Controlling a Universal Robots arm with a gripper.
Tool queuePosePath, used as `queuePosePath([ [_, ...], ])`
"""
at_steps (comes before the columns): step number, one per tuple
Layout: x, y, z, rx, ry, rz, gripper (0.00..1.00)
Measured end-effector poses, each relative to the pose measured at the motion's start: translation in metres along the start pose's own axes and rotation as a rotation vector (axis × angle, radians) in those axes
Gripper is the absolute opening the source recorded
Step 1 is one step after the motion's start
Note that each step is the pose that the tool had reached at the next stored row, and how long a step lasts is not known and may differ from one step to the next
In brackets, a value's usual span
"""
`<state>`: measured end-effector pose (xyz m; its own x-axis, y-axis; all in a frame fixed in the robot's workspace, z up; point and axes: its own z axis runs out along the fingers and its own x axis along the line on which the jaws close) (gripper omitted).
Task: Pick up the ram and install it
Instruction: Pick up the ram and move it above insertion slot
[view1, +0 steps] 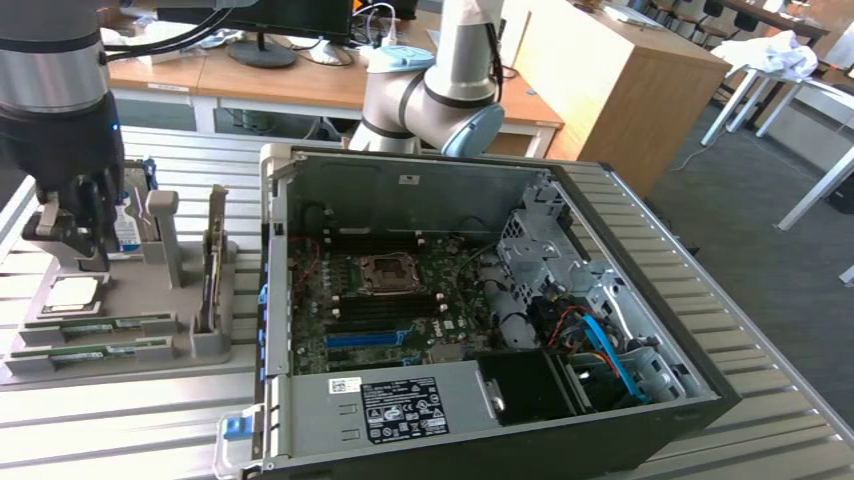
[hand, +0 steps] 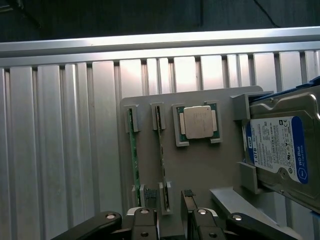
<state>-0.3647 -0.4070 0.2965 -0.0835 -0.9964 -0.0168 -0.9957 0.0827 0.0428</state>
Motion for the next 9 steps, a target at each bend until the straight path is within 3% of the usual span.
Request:
queuePosePath([
  [9, 0.0001, -0.0002, 0.0054, -0.0001, 0.0000, 0.000, 0.33],
])
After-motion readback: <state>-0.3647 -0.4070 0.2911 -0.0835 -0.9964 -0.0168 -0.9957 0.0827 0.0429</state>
